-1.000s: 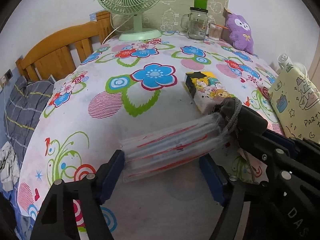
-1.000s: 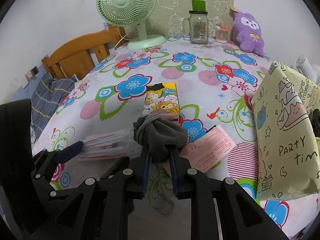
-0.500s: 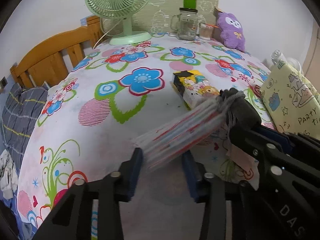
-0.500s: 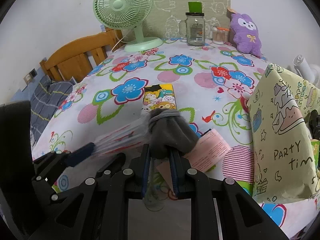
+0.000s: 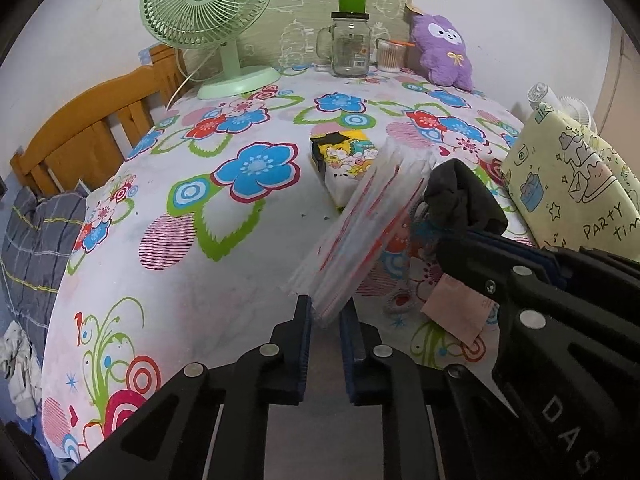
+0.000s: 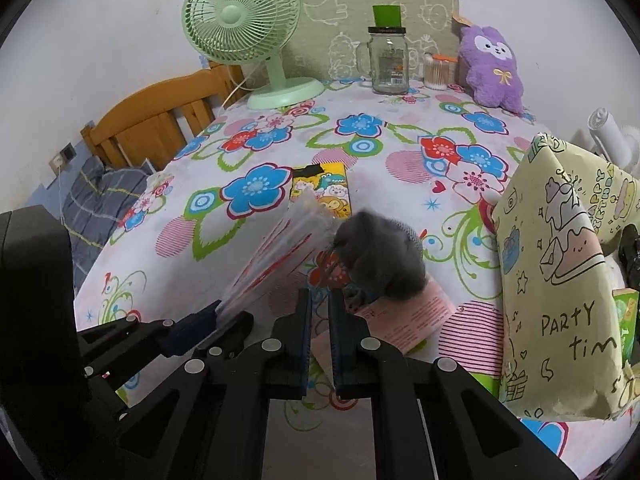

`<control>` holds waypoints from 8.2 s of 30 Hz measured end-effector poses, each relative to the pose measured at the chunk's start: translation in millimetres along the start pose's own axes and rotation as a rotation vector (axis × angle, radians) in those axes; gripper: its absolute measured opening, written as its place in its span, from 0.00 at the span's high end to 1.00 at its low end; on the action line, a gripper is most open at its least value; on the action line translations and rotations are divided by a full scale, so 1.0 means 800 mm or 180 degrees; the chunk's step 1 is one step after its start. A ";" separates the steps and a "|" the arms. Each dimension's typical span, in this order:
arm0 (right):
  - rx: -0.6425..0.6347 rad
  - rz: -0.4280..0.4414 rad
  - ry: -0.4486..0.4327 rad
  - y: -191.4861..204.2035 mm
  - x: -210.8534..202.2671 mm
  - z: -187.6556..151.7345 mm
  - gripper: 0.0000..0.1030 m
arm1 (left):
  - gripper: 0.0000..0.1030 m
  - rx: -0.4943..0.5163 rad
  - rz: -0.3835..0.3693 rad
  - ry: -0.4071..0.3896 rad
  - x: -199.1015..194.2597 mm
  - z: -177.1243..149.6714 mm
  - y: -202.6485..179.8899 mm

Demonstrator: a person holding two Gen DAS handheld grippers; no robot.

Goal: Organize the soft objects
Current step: 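Close the left tool on the clear pack of red-striped straws, then lift the straw pack with the left tool while the right tool holds the glove, then carry the straw pack and gray glove over the gift-wrapped box, then open the left tool releasing the straw pack while the right tool releases the glove into the box, then lift both open tools out of the box toward the pink packet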

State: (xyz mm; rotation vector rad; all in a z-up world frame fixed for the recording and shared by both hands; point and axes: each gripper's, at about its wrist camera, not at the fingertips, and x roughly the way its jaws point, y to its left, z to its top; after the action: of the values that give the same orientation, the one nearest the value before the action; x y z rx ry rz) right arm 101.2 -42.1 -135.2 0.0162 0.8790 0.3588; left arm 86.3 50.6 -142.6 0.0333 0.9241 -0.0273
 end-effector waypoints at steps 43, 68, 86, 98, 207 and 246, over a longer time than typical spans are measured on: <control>0.0120 0.0000 0.0109 -0.019 0.030 0.030 0.61 | 0.91 -0.0209 -0.0014 -0.0018 0.011 0.038 0.007; 0.0064 -0.0050 -0.0510 -0.028 -0.097 0.048 0.61 | 0.91 -0.0099 -0.0106 -0.0600 -0.095 0.064 -0.039; 0.0082 -0.0167 -0.0867 -0.055 -0.171 0.053 0.61 | 0.91 -0.0004 -0.0185 -0.0927 -0.149 0.078 -0.084; 0.0164 -0.0255 -0.0950 -0.097 -0.198 0.044 0.61 | 0.91 0.0100 -0.0290 -0.0974 -0.154 0.084 -0.134; 0.0378 -0.0749 -0.0866 -0.146 -0.188 0.027 0.04 | 0.02 0.0492 -0.0515 -0.0801 -0.130 0.081 -0.173; 0.0291 -0.0379 -0.0534 -0.026 -0.096 0.004 0.14 | 0.04 0.0174 -0.0080 -0.0544 -0.085 0.030 -0.033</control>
State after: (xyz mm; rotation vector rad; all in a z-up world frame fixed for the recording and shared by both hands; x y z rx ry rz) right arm 65.4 -85.5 -78.7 0.0772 0.7262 0.2024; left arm 63.6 23.8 -74.5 0.0690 0.7527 -0.0777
